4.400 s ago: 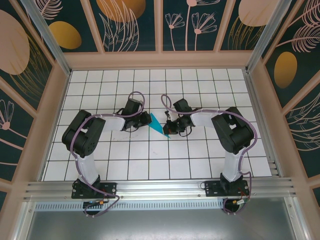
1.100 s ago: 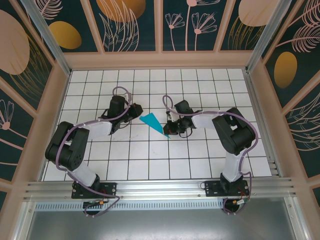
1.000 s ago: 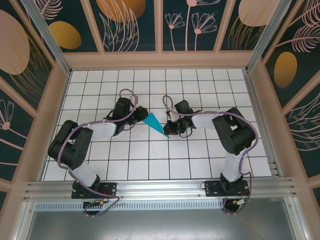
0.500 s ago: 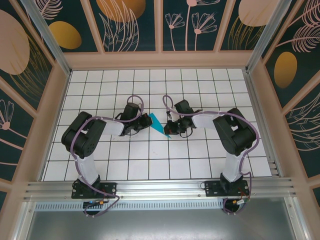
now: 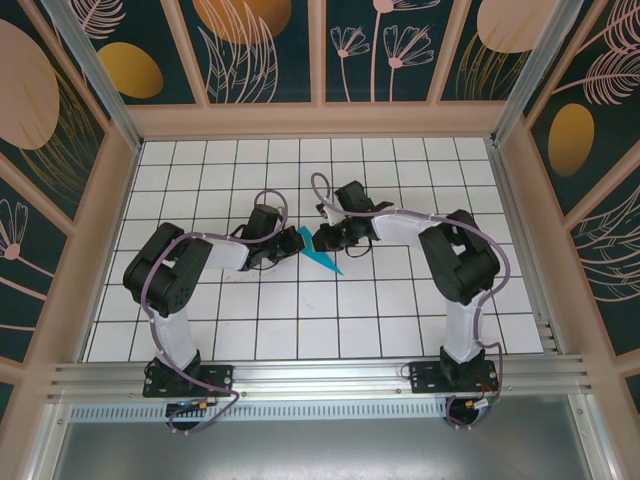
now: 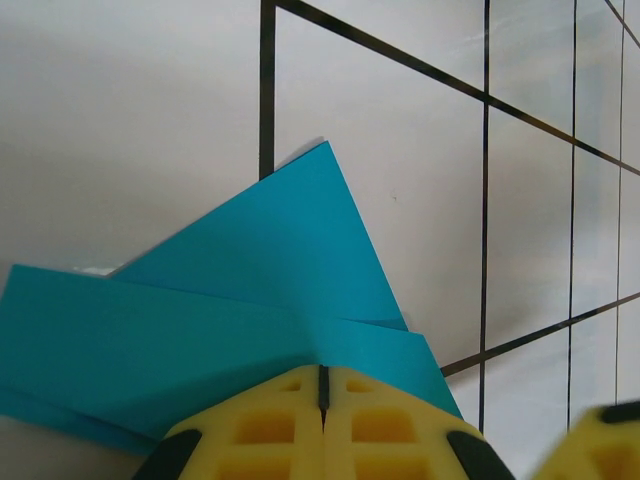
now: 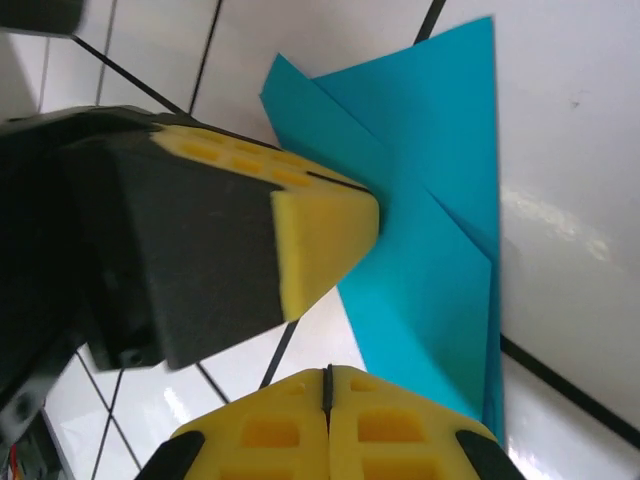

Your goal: Fold a paper plane with a square sheet of paper (pick it up from the middle)

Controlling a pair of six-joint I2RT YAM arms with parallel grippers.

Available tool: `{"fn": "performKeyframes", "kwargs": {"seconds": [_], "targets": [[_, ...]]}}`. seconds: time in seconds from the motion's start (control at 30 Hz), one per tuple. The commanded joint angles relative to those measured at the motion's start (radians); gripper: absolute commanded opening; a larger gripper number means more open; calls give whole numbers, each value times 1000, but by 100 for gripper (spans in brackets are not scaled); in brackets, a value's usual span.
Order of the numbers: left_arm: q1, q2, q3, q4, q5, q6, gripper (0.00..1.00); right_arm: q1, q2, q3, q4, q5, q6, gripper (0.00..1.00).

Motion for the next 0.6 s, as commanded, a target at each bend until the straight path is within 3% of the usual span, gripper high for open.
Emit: {"fn": "performKeyframes", "kwargs": {"seconds": [0.0, 0.3, 0.57], "targets": [[0, 38, 13, -59, -35, -1, 4, 6, 51, 37, -46, -29, -35, 5], [0, 55, 24, -106, -66, -6, 4, 5, 94, 23, -88, -26, -82, 3], [0, 69, 22, -158, -121, -18, 3, -31, -16, -154, -49, -43, -104, 2]]}}
